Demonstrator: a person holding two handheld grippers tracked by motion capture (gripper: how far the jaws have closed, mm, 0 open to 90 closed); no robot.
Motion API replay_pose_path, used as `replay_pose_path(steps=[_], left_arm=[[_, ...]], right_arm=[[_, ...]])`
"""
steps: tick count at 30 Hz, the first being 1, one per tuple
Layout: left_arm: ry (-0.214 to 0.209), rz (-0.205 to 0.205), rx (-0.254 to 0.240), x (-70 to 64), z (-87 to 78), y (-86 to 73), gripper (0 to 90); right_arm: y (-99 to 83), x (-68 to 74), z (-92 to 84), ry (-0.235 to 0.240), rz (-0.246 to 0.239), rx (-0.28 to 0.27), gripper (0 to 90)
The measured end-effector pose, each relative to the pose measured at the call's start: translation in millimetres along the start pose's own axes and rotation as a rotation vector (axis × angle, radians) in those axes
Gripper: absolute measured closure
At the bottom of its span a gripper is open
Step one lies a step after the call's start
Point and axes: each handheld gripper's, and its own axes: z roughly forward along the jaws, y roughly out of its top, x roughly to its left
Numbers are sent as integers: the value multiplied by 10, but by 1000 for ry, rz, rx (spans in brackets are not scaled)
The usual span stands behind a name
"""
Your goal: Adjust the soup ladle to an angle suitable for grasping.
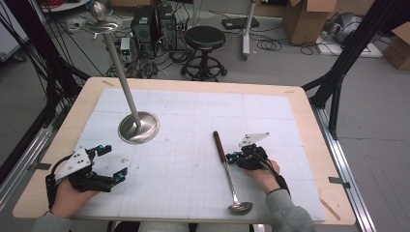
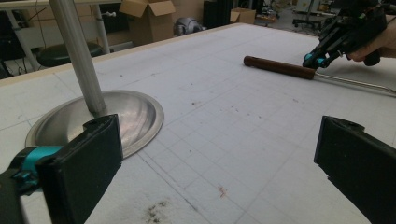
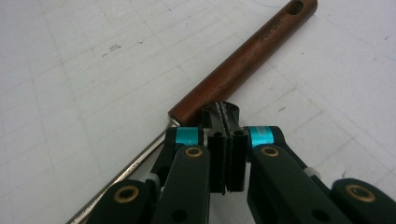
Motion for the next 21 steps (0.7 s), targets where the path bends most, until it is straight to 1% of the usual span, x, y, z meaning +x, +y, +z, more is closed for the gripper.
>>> replay_pose_path(steps=[10, 13, 17, 20, 21], left_arm=[[4, 0, -3, -1, -16, -1, 17], [2, 0, 1, 0, -12, -4, 17], [4, -4, -3, -1, -16, -4, 17], [3, -5, -1, 2, -18, -3, 17], [2, -4, -3, 3, -20, -2, 17]], right_arm=[[78, 36, 89, 9, -24, -2, 900], [123, 69, 140, 29, -21, 5, 900], [187, 93, 214, 44, -31, 11, 900], [219, 91, 242, 51, -29, 14, 900], [255, 87, 261, 61, -29, 24, 900]])
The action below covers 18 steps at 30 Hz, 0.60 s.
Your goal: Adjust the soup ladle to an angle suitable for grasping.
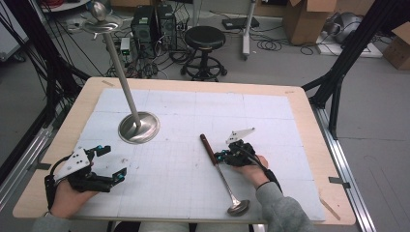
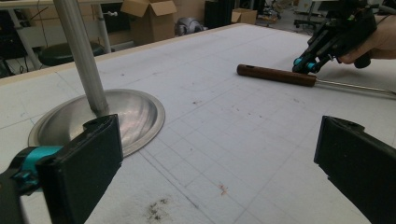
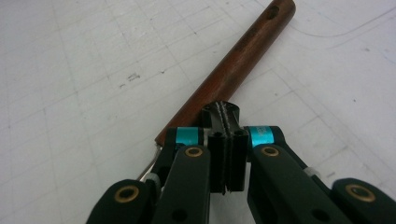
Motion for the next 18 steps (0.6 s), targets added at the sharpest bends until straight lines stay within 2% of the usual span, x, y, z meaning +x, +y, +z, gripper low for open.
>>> replay_pose_path(steps=[7, 9, 12, 18], left_arm=[[0, 5, 1, -6, 2, 2, 17], [-1, 4, 3, -5, 4, 0, 18], [-1, 3, 5, -3, 7, -3, 17], [-2, 5, 4, -7, 3, 0, 17]], right_arm=[[102, 37, 78, 2, -28, 32, 900], [117, 54, 97, 10, -14, 36, 900], [141, 64, 107, 16, -21, 47, 900], [233, 148, 192, 61, -47, 75, 900]])
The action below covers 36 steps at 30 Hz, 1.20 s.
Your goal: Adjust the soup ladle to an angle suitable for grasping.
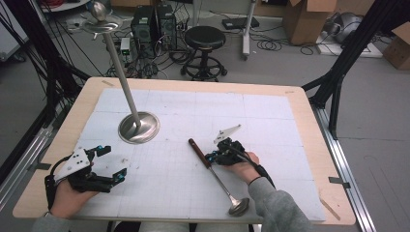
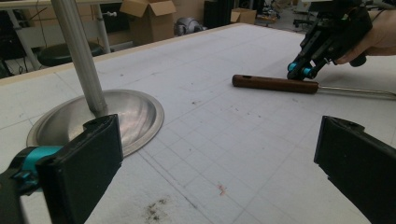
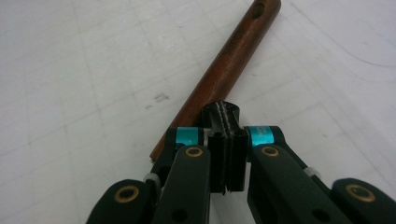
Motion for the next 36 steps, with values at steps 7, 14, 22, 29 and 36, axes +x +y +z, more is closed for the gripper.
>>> replay_pose_path(steps=[7, 14, 22, 29, 36], left_arm=[[0, 0, 0, 1, -1, 0, 17], [0, -2, -5, -3, -3, 1, 17], [-1, -2, -3, -2, -2, 1, 17], [2, -2, -4, 0, -5, 1, 17], [1, -2, -4, 1, -7, 2, 17]], right_arm=[[104, 118, 84, 33, -27, 41, 900], [171, 204, 135, 29, -56, 64, 900], [225, 263, 203, 68, -72, 66, 900], [301, 403, 296, 124, -110, 83, 900], [380, 537, 383, 156, -159, 105, 900]])
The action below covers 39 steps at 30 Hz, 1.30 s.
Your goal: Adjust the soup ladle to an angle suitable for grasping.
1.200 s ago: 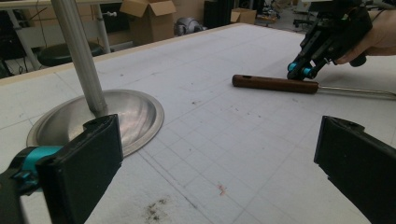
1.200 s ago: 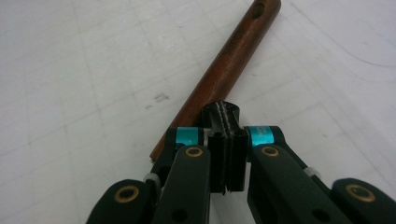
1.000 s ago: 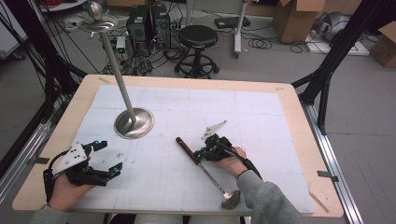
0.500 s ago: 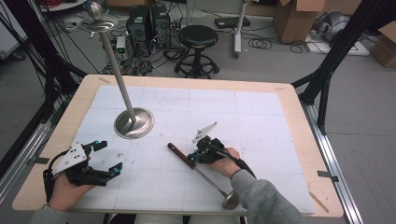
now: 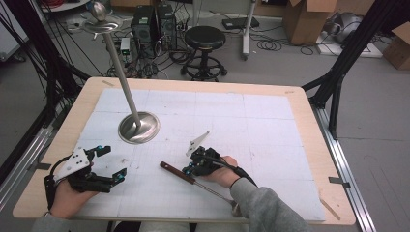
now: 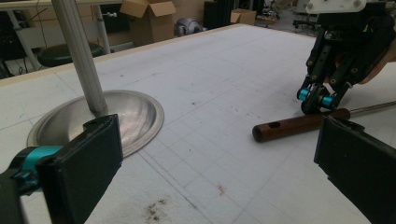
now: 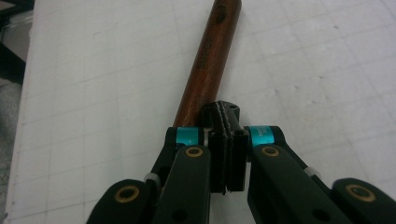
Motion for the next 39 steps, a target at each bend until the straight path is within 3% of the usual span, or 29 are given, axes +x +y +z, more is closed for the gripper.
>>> replay_pose_path(steps=[22, 32, 39], left_arm=[[1, 3, 3, 0, 0, 1, 17], [3, -1, 2, 2, 7, -3, 17], [0, -5, 1, 16, 15, -5, 17]], right_arm=[[139, 260, 125, 89, -87, 66, 900], [134, 275, -24, 47, -95, 52, 900], [61, 291, -275, -3, -88, -13, 869]])
